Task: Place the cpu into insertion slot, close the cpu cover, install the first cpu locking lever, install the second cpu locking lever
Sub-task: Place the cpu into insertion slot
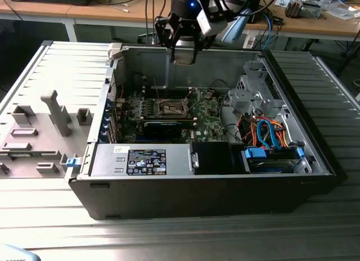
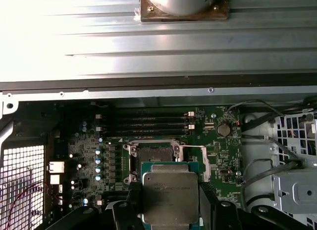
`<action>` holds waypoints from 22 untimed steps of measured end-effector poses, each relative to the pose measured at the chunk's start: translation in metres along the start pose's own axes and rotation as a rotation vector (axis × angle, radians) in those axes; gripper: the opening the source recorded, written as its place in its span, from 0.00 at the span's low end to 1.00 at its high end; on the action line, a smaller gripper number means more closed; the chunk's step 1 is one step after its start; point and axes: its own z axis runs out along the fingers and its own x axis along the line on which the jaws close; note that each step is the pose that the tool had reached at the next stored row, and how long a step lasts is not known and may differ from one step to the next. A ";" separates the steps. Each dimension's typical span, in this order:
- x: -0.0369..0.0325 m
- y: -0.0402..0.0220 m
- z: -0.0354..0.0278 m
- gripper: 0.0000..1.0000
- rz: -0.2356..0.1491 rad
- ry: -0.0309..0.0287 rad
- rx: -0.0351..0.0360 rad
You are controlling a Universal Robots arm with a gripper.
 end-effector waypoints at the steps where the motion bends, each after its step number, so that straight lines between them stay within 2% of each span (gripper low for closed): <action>1: 0.0001 0.0000 0.0002 0.55 0.000 0.0000 0.0000; 22: 0.0017 -0.0004 0.0042 0.55 0.000 0.0000 0.0000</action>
